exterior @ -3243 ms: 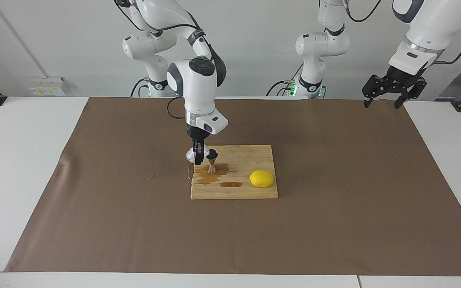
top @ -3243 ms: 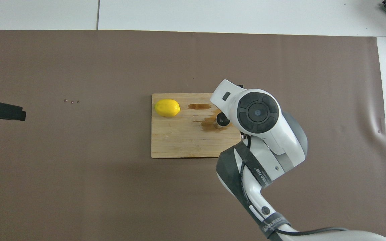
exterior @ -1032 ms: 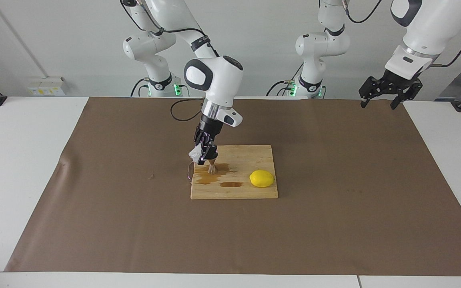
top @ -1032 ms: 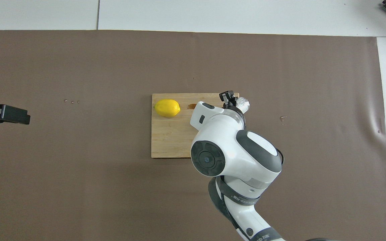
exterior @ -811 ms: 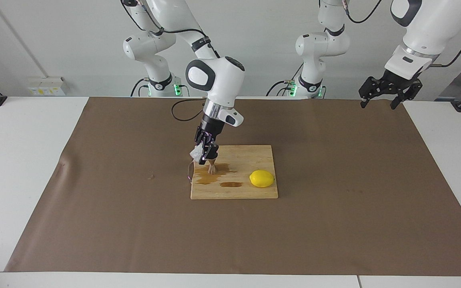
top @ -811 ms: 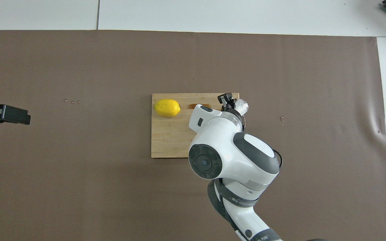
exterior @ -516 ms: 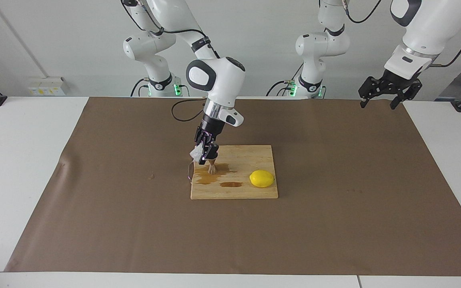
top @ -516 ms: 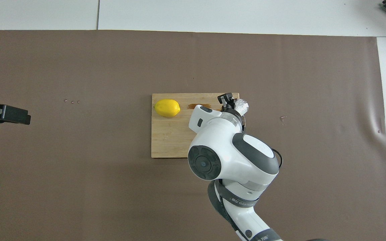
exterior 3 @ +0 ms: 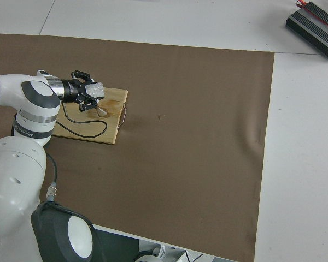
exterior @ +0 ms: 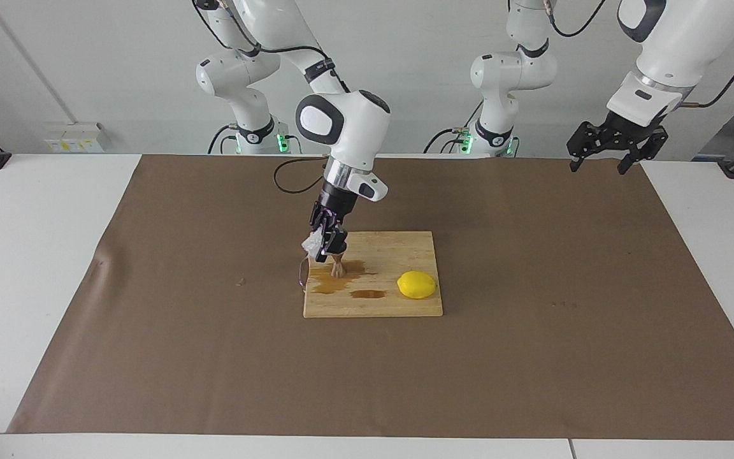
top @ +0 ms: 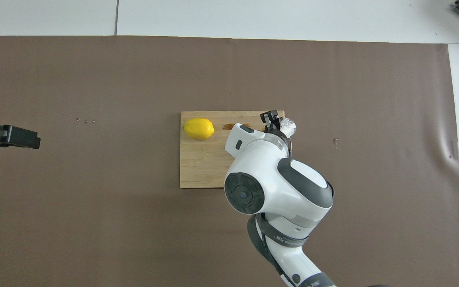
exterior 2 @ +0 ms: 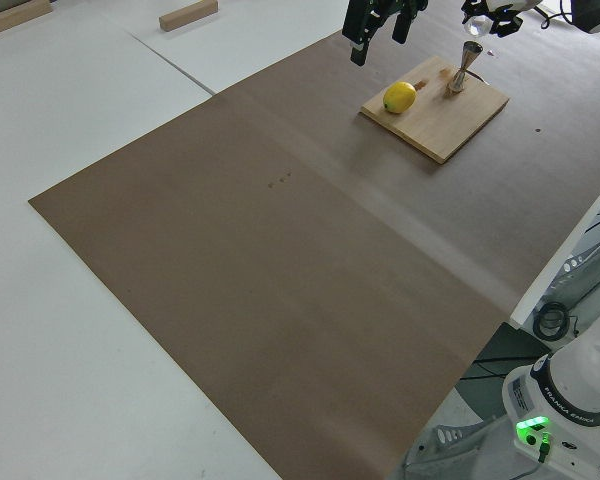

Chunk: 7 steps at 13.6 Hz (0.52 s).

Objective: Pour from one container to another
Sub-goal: 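Tilt the white cup with the right gripper to pour into the silver cup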

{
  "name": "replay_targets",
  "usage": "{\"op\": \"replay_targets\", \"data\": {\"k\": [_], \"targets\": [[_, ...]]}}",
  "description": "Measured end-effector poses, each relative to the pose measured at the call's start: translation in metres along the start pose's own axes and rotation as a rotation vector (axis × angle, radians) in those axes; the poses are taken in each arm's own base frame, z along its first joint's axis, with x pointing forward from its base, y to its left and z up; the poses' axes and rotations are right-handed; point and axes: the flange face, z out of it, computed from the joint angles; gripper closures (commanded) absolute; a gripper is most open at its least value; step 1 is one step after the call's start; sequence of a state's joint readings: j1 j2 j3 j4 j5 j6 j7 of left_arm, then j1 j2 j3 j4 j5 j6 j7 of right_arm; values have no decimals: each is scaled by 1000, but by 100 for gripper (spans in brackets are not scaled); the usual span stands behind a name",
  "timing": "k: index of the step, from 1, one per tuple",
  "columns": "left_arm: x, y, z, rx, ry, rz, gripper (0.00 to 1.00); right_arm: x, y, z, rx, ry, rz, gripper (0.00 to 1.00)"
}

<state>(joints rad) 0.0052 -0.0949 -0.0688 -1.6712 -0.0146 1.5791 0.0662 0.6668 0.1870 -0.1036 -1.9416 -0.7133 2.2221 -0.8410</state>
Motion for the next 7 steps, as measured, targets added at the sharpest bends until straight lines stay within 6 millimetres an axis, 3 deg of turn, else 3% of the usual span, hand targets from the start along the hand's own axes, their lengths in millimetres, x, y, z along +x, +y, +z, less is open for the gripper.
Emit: {"op": "replay_targets", "data": {"k": [7], "targets": [[0,-4,0,-1,0,-8,0,-39,6,13,164,167,270,69]]}}
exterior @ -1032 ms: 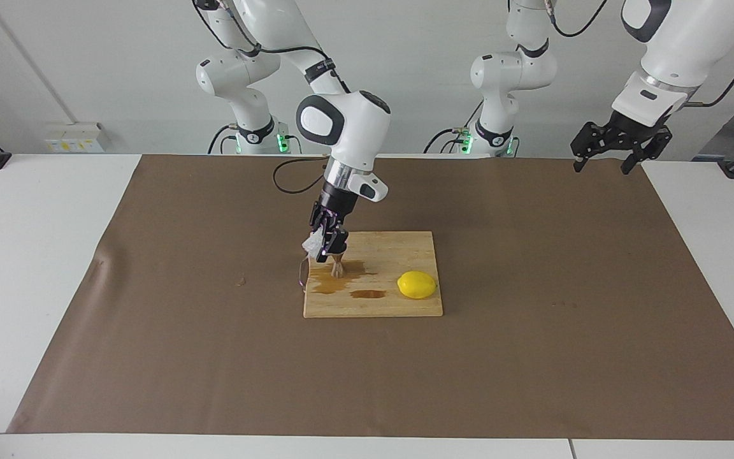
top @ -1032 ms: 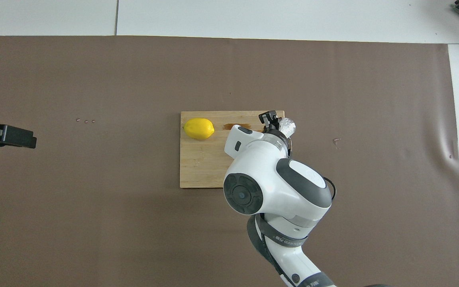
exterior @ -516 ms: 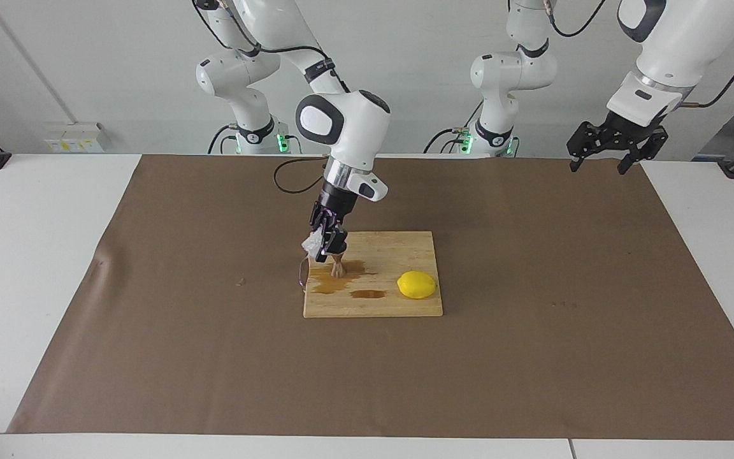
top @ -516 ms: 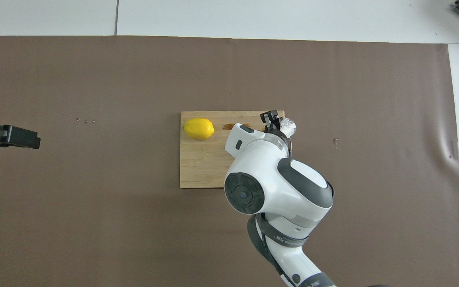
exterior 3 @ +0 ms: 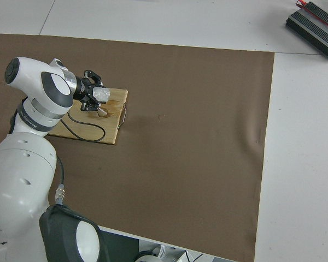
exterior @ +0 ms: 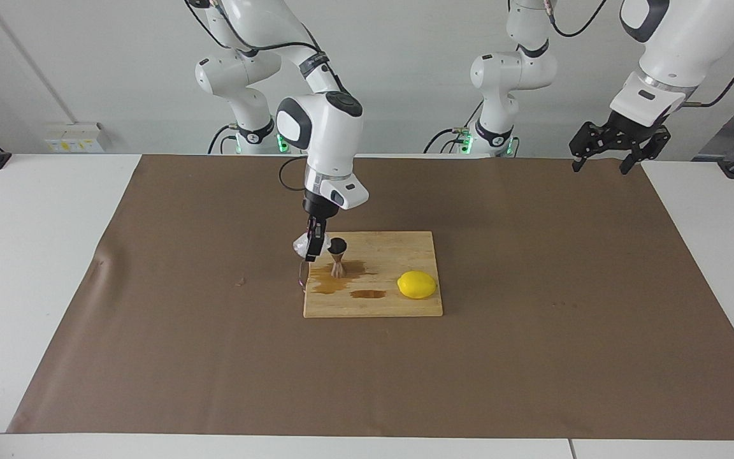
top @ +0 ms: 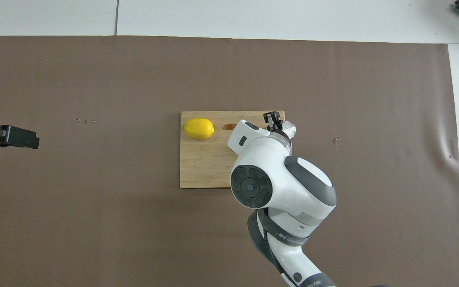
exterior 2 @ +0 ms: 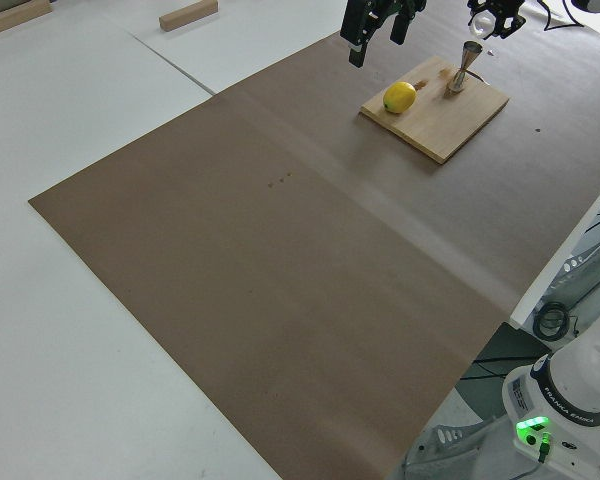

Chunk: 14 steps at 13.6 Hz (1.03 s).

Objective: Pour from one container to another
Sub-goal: 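Tilt the white cup with the right gripper to pour into the silver cup, then carry the white cup back and set it down beyond the board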

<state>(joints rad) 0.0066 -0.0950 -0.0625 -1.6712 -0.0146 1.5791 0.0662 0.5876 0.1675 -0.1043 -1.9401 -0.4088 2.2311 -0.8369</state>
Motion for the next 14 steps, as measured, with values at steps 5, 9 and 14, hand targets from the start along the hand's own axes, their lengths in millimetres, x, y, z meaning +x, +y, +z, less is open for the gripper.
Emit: {"op": "replay_targets", "data": {"k": [5,9,14], "targets": [[0,0,0,0,0,0,0,-40,19,-8,105,165,175,68],[0,0,0,0,0,0,0,-109,42,12,191,303,284,69],[0,0,0,0,0,0,0,-195,44,58,249,438,339,69]]}}
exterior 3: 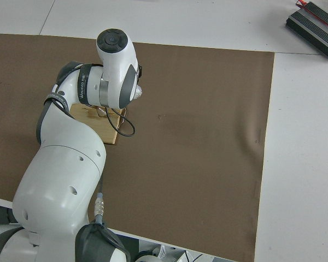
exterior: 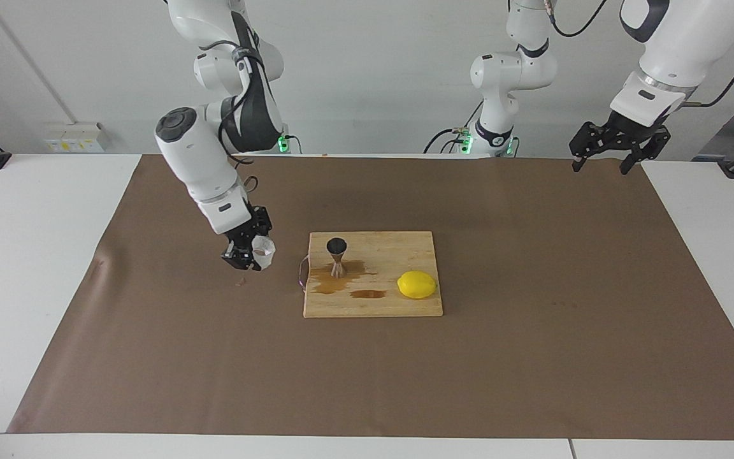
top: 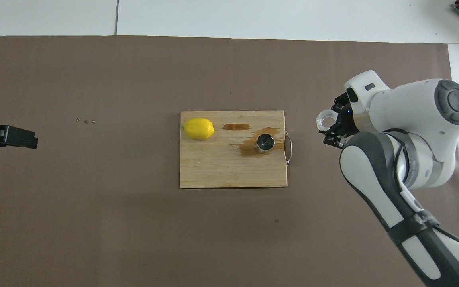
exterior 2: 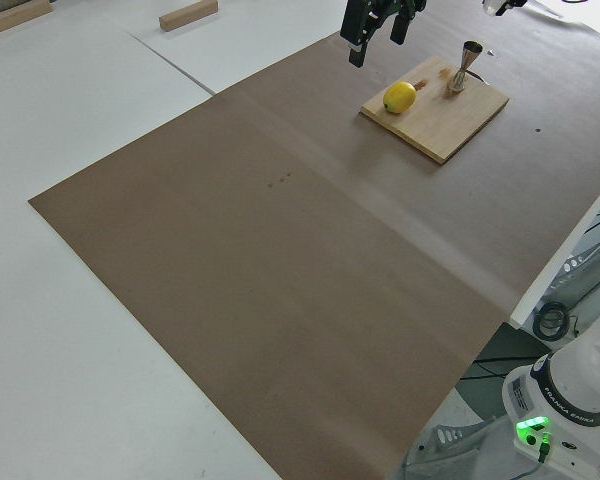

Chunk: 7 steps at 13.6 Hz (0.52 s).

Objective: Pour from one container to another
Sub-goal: 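Carry the white cup back and set it down beyond the board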

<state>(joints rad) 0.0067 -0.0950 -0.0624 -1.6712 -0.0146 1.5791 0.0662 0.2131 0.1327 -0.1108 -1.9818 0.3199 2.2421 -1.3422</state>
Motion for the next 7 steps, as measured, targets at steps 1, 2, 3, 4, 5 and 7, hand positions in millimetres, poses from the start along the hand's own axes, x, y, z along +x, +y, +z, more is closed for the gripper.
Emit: {"op": "replay_targets", "data": {"k": [1,2,3,4,5,7], "targets": [[0,0,0,0,0,0,0,-22,5,6,4,25,-11,69],[0,0,0,0,0,0,0,-42,8,14,9,49,-15,69],[0,0,0,0,0,0,0,-59,9,23,18,73,-17,69],[0,0,0,0,0,0,0,-71,10,31,24,91,-24,69],[0,0,0,0,0,0,0,-79,10,40,26,101,-30,68],[0,0,0,0,0,0,0,-87,10,57,35,134,-39,67]]}}
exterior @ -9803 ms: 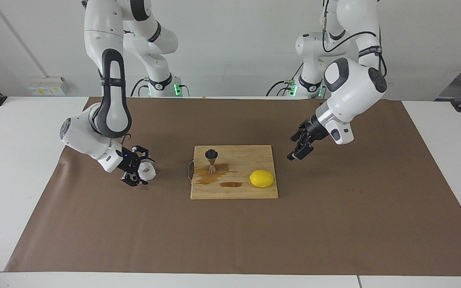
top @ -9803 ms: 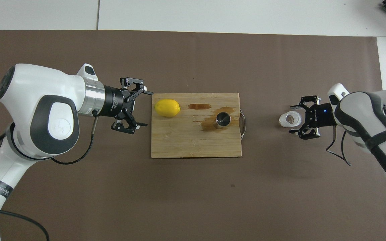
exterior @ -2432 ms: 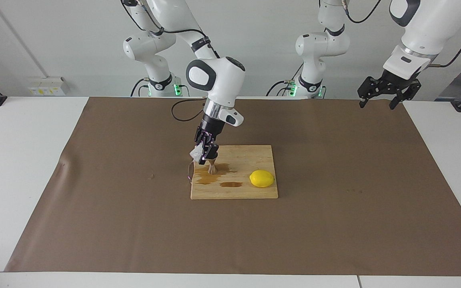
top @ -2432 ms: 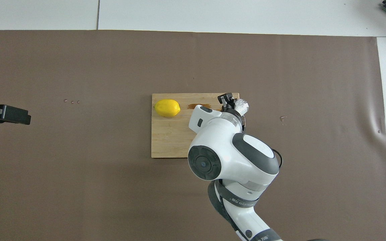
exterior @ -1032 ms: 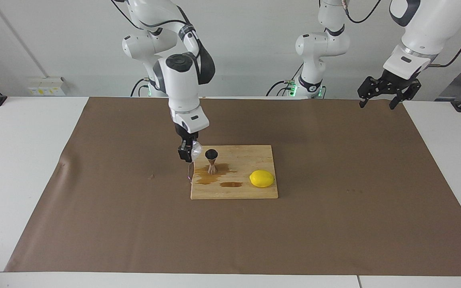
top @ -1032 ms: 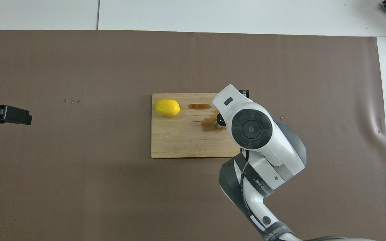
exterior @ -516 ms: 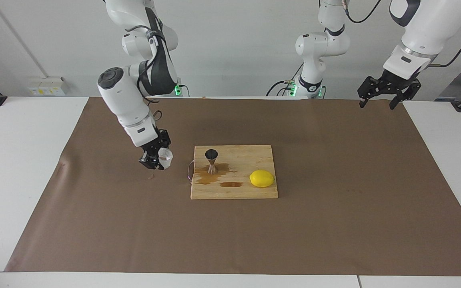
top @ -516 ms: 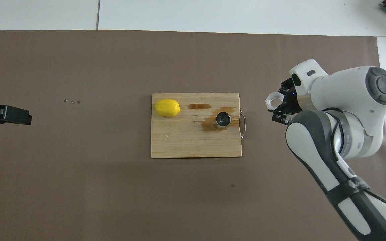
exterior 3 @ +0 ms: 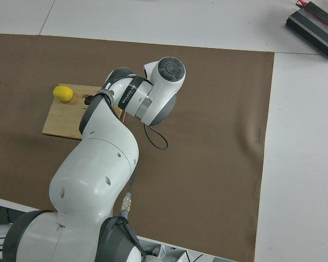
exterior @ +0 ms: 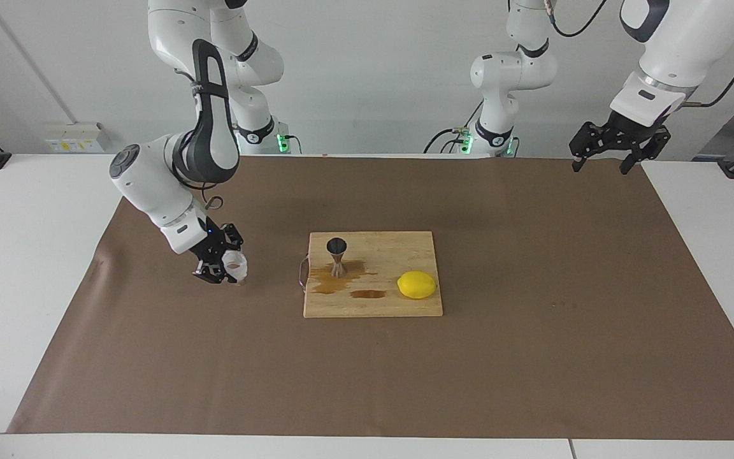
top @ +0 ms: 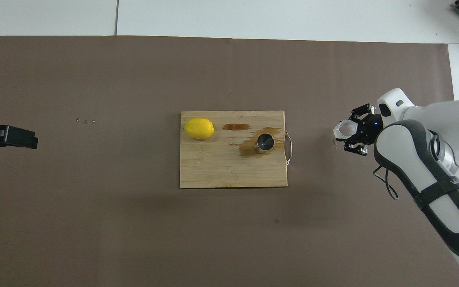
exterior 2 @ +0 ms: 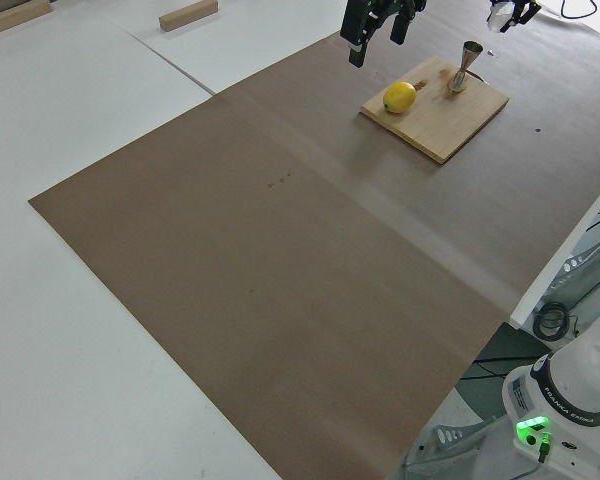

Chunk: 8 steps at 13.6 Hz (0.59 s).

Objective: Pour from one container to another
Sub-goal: 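Carry the white cup back and set it down beyond the board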

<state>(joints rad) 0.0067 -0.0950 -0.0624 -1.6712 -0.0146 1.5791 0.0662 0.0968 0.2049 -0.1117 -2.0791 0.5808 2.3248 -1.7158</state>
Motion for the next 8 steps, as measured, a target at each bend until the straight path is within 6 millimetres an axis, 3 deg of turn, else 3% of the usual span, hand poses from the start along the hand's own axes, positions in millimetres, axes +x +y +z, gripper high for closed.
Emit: {"op": "replay_targets", "data": {"k": [5,6,7,8], "targets": [[0,0,0,0,0,0,0,-42,-1,40,31,73,-65,65],[0,0,0,0,0,0,0,-50,0,45,35,76,-69,56],[0,0,0,0,0,0,0,-55,0,48,35,85,-70,37],[0,0,0,0,0,0,0,-57,0,48,32,92,-70,0]]}}
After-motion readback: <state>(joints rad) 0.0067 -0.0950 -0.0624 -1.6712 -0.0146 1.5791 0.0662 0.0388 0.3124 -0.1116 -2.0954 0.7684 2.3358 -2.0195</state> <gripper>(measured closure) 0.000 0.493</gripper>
